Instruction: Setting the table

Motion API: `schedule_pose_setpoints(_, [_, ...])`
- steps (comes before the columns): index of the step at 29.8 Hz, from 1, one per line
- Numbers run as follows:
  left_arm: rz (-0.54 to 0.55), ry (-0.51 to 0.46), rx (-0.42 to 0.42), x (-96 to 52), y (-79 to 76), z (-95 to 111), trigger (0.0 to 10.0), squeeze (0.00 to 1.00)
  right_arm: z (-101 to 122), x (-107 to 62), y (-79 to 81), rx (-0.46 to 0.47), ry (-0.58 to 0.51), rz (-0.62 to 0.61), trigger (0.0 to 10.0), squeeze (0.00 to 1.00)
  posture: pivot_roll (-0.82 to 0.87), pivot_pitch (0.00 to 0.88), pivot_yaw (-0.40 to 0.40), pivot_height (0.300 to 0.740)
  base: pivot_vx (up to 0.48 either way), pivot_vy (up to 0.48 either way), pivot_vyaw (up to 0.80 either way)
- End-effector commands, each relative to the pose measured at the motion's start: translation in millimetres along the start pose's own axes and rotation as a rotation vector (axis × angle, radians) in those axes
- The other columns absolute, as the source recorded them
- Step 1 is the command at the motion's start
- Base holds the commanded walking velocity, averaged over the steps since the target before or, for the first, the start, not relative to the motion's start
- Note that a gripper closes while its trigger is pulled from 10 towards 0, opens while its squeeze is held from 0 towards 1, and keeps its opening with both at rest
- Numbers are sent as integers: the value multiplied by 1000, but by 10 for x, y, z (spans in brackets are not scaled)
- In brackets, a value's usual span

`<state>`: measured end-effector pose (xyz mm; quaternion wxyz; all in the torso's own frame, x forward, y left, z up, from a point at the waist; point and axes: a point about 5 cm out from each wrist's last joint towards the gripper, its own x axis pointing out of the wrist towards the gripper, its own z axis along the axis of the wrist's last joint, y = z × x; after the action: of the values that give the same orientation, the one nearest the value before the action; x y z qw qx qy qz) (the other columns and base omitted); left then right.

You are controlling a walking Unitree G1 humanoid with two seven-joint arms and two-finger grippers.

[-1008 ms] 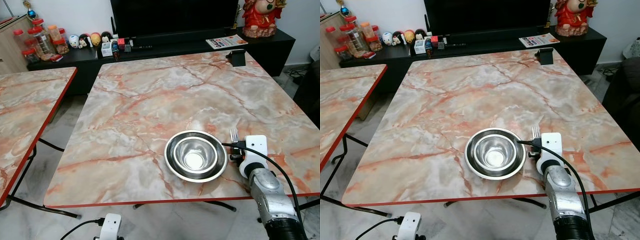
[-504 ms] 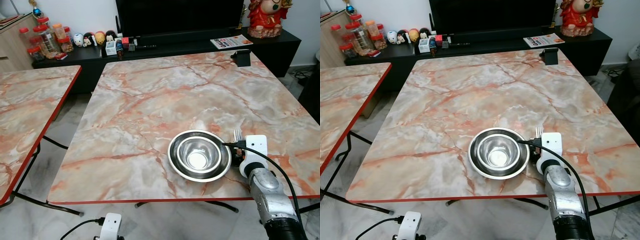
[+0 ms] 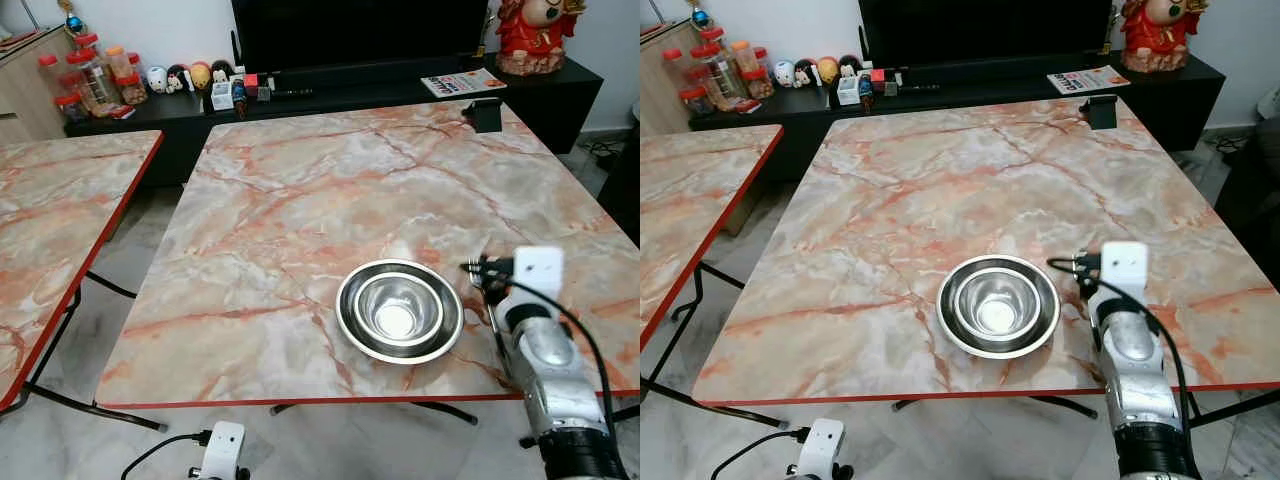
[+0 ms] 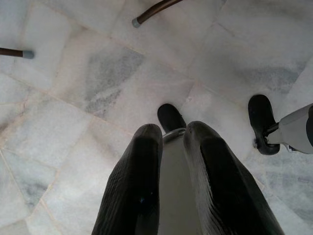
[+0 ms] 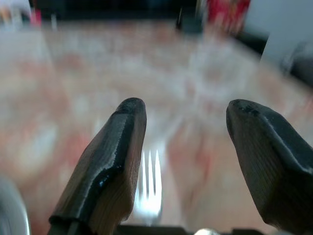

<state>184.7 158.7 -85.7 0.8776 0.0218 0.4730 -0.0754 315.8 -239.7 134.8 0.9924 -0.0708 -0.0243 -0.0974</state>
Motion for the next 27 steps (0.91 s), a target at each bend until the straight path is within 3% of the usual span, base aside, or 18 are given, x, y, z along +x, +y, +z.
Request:
schedule_pose_setpoints(1, [6, 7, 8, -4, 26, -9, 10000, 0, 198, 24, 35, 7, -107, -4, 10000, 0, -281, 0, 119, 740, 0, 0, 0])
schedule_pose_setpoints(7, [6, -5, -22, -3, 25, 6, 10000, 0, 315, 6, 189, 47, -192, 18, 10000, 0, -271, 0, 115, 740, 0, 0, 0])
schedule_pose_setpoints(11, [10, -7, -27, -5, 31, -1, 10000, 0, 371, 1, 338, 62, -221, 54, 10000, 0, -266, 0, 112, 740, 0, 441, 0])
schedule_pose_setpoints(27, [22, 4, -17, -19, 68, -52, 10000, 0, 401, 12, 520, 93, -235, 102, 10000, 0, -270, 0, 111, 740, 0, 480, 0])
